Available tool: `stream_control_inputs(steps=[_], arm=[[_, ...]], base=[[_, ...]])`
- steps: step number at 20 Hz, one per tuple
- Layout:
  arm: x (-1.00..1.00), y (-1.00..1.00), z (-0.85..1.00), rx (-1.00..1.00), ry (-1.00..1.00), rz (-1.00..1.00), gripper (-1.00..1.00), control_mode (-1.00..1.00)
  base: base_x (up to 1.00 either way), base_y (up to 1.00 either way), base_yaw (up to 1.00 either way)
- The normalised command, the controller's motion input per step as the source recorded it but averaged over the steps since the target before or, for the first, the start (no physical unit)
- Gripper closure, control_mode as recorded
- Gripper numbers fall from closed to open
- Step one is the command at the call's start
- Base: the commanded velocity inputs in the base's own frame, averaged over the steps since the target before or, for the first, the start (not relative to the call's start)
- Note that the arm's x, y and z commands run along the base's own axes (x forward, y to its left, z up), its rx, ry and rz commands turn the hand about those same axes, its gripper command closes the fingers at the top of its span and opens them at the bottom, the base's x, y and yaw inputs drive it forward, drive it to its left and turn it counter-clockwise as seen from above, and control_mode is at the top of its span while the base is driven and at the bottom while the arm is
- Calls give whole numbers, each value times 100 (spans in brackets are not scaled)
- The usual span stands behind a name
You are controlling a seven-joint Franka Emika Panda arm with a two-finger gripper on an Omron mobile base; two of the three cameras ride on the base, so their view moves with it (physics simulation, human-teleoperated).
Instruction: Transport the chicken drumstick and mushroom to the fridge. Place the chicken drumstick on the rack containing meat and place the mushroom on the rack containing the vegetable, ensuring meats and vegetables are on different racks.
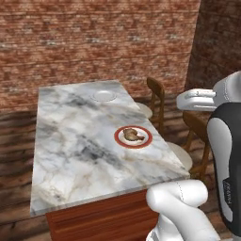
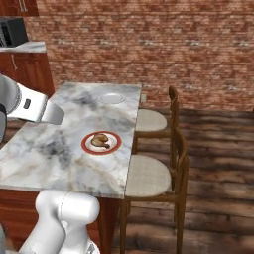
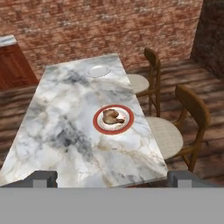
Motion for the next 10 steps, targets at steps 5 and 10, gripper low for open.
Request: stream_control_inputs(steps=[5, 10], arm=[[0, 0, 0, 0, 0, 0, -100, 100], [0, 0, 0, 0, 0, 0, -100, 100]], base=[[36, 18, -18], [82, 6, 0]])
